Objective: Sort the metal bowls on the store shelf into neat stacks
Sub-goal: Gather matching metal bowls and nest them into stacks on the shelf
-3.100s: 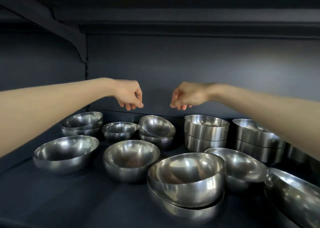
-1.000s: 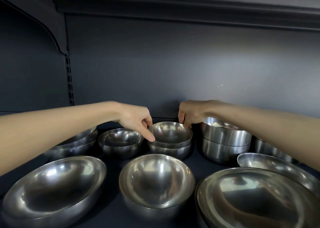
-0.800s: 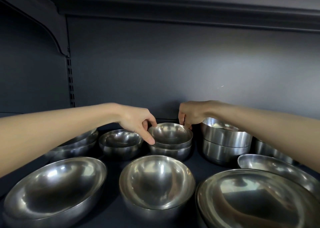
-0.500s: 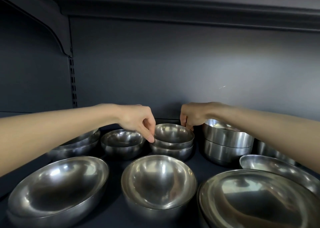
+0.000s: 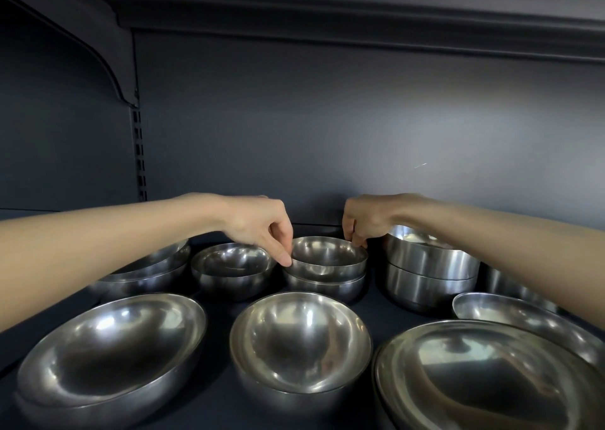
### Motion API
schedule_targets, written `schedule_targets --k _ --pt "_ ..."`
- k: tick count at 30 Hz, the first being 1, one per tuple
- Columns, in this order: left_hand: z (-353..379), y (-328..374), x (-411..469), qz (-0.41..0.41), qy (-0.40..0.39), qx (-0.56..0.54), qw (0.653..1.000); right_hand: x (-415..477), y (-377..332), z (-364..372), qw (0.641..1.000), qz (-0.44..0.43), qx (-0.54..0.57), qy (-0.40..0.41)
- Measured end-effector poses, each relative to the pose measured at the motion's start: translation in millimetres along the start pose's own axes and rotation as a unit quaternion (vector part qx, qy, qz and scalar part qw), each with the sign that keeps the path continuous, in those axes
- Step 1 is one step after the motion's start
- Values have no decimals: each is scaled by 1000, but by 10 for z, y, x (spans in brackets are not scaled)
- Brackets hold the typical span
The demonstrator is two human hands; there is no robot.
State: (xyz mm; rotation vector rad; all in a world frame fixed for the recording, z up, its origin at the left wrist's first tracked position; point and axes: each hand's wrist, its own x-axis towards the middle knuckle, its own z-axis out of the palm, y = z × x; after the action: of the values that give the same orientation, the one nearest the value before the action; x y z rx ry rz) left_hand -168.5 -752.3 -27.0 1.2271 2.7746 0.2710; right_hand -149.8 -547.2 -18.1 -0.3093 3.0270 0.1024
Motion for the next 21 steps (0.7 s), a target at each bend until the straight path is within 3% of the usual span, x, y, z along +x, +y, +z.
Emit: schedule_targets --k 8,21 --pt "-96 58 -72 -16 -13 36 999 -77 20 -99 998 -9 14 53" --pt "-532 75 -642 -104 66 62 990 -195 -331 -339 985 -80 74 138"
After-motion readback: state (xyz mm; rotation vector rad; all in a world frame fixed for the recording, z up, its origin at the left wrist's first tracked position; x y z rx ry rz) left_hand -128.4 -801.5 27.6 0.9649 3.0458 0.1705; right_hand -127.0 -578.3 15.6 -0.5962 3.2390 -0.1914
